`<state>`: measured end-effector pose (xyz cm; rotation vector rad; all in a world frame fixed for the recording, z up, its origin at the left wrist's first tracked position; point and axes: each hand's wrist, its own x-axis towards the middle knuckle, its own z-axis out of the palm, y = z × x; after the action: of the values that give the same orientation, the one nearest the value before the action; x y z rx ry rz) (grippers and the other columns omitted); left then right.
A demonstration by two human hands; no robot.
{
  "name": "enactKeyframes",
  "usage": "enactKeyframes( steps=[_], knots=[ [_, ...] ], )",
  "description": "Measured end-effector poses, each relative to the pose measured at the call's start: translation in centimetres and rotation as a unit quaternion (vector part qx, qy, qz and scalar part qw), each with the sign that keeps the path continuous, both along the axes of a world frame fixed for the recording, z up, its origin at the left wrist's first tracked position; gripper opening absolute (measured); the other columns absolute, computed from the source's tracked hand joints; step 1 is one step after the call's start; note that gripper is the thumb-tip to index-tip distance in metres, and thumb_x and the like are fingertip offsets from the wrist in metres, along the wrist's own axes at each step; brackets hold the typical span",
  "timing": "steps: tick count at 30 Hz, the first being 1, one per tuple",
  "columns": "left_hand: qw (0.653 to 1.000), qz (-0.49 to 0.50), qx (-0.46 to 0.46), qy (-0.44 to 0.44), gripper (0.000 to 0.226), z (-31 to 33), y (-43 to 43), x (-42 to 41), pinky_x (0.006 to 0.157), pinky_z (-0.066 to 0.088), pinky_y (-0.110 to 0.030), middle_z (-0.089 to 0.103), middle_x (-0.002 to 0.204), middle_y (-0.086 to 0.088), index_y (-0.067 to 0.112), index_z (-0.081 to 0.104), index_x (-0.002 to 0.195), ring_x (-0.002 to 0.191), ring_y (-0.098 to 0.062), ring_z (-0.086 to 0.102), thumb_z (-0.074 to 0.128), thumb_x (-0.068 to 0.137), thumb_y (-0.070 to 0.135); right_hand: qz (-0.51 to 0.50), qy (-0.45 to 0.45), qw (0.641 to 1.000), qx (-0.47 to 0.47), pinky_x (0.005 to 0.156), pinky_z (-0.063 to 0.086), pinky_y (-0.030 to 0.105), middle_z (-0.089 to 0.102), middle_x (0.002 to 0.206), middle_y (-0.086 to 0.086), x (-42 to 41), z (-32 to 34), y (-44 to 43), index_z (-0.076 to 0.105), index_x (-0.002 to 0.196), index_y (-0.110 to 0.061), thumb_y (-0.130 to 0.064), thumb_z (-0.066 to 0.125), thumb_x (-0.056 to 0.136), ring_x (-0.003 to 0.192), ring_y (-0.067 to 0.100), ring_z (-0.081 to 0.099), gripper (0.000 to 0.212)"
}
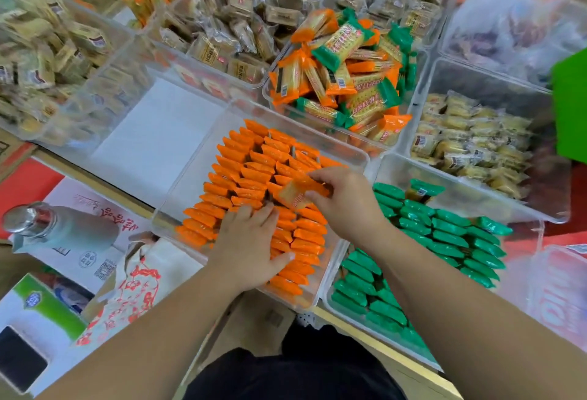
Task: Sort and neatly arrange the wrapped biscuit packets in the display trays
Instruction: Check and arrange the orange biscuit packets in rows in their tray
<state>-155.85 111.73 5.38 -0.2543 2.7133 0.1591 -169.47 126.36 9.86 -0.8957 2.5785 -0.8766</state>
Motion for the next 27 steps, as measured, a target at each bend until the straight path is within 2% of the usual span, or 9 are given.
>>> enactKeyframes(
  steps=[2,5,9,12,14,20,22,24,27],
  knots=[
    [1.0,0.007,0.008,0.015,0.092,-0.4,-0.1,0.2,0.112,0.028,-0.046,0.03,0.162,0.002,0.021,0.031,0.155,0.136,-0.029,0.032,0.03,0.084,0.08,0.029,0.01,0.999,0.016,0.093,0.048,0.031,0.071,0.117,0.005,0.0,-1.0,-1.2,0.072,0.121,-0.015,-0.018,0.073,0.089,0.111,0.021,0.062,0.032],
    [0.999,0.022,0.022,0.021,0.088,-0.7,-0.2,0.3,0.11,0.028,-0.044,0.029,0.162,0.005,0.023,0.033,0.154,0.134,-0.026,0.032,0.035,0.086,0.077,0.06,0.02,0.997,0.046,0.085,0.052,0.043,0.069,0.11,0.007,0.5,-2.6,-2.5,0.074,0.115,-0.016,-0.017,0.073,0.087,0.105,0.026,0.062,0.028],
    [0.997,0.043,0.055,0.042,0.078,-0.6,-0.3,0.3,0.11,0.028,-0.042,0.036,0.158,0.007,0.026,0.04,0.149,0.132,-0.023,0.033,0.043,0.086,0.072,0.086,0.027,0.991,0.099,0.078,0.05,0.038,0.065,0.105,0.005,1.1,-4.2,-4.1,0.071,0.105,-0.016,-0.021,0.073,0.087,0.099,0.026,0.062,0.018],
    [0.988,0.084,0.102,0.08,0.062,-0.8,-0.5,0.4,0.103,0.035,-0.04,0.054,0.133,0.008,0.028,0.048,0.133,0.121,-0.02,0.041,0.055,0.085,0.065,0.102,0.062,0.983,0.14,0.077,0.051,0.038,0.067,0.104,0.003,1.0,-4.7,-5.1,0.069,0.103,-0.018,-0.027,0.071,0.089,0.102,0.025,0.059,0.016],
    [0.983,0.103,0.112,0.098,0.059,-0.6,-0.5,0.5,0.099,0.038,-0.039,0.057,0.124,0.008,0.028,0.047,0.129,0.116,-0.02,0.044,0.059,0.083,0.063,0.1,0.083,0.979,0.158,0.078,0.051,0.037,0.069,0.104,0.002,0.5,-5.0,-5.5,0.07,0.103,-0.019,-0.028,0.071,0.09,0.105,0.026,0.057,0.017],
    [0.983,0.103,0.102,0.116,0.062,-0.2,-0.2,0.3,0.101,0.037,-0.039,0.052,0.129,0.006,0.028,0.042,0.135,0.119,-0.022,0.044,0.06,0.086,0.06,0.129,0.094,0.962,0.222,0.083,0.052,0.038,0.066,0.109,0.001,-0.1,-5.8,-5.5,0.072,0.108,-0.024,-0.035,0.065,0.093,0.108,0.026,0.053,0.02],
    [0.986,0.084,0.085,0.117,0.07,-0.7,-0.3,0.3,0.104,0.037,-0.04,0.045,0.143,0.004,0.026,0.038,0.14,0.124,-0.023,0.043,0.059,0.085,0.062,0.131,0.079,0.964,0.218,0.084,0.053,0.04,0.067,0.108,0.001,-0.4,-5.7,-5.6,0.074,0.106,-0.025,-0.036,0.063,0.093,0.108,0.026,0.055,0.02],
    [0.992,0.058,0.062,0.091,0.087,-1.2,-0.2,0.3,0.107,0.036,-0.043,0.022,0.163,0.0,0.024,0.019,0.155,0.131,-0.025,0.038,0.055,0.087,0.064,0.132,0.053,0.968,0.208,0.078,0.056,0.04,0.069,0.103,-0.001,-0.7,-5.3,-5.6,0.076,0.103,-0.026,-0.036,0.058,0.091,0.103,0.023,0.059,0.024],
    [0.997,0.019,0.029,0.064,0.094,-1.6,0.0,0.0,0.106,0.034,-0.046,-0.005,0.169,0.002,0.022,-0.002,0.16,0.13,-0.028,0.035,0.043,0.09,0.067,0.083,0.033,0.979,0.185,0.071,0.056,0.036,0.069,0.104,-0.001,-1.5,-5.1,-5.2,0.074,0.107,-0.024,-0.025,0.06,0.086,0.096,0.022,0.064,0.026]
  ],
)
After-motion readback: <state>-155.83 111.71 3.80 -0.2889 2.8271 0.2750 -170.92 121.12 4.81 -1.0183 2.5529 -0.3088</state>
